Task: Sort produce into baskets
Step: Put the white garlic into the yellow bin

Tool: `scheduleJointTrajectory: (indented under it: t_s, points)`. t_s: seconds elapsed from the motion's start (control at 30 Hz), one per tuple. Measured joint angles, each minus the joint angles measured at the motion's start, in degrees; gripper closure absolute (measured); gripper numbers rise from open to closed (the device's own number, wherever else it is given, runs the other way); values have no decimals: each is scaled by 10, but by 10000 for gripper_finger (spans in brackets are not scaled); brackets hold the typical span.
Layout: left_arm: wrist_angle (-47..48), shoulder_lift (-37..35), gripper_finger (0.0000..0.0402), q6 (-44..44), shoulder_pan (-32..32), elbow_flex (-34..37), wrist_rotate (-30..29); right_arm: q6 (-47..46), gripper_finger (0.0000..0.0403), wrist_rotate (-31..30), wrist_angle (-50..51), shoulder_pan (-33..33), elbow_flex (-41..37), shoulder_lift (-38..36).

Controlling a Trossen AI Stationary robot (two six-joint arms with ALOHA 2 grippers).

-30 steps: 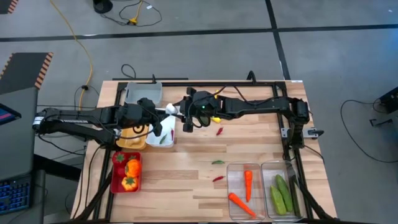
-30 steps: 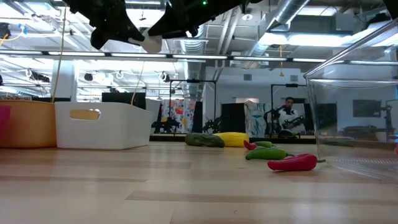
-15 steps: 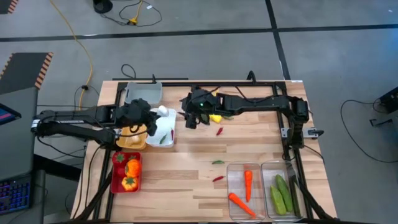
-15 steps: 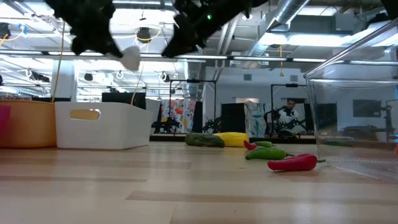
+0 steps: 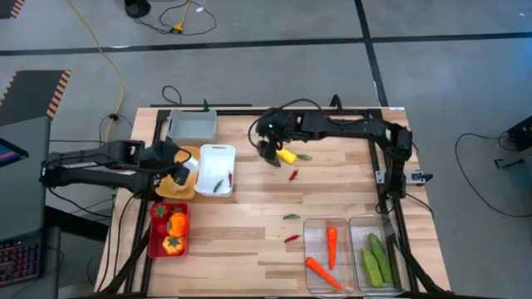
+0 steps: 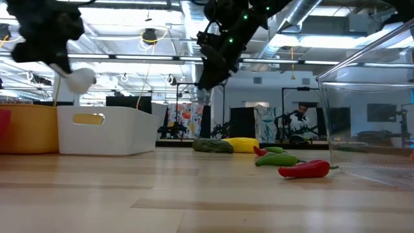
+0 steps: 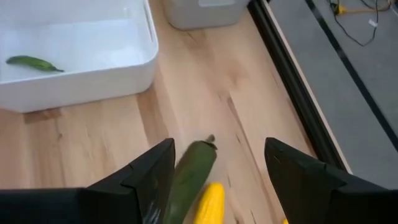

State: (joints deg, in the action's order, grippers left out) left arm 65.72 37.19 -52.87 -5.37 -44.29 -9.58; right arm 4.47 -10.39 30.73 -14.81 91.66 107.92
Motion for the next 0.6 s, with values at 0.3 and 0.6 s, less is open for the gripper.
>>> scheduleJointTrajectory:
  t_s: [0.3,0.6]
  points:
    - [119,-1,360,-53,0,0,58,0,128,0,6,-4,0,0]
    - [124,-1,360,10,0,0,52,-1,128,0,6,10,0,0]
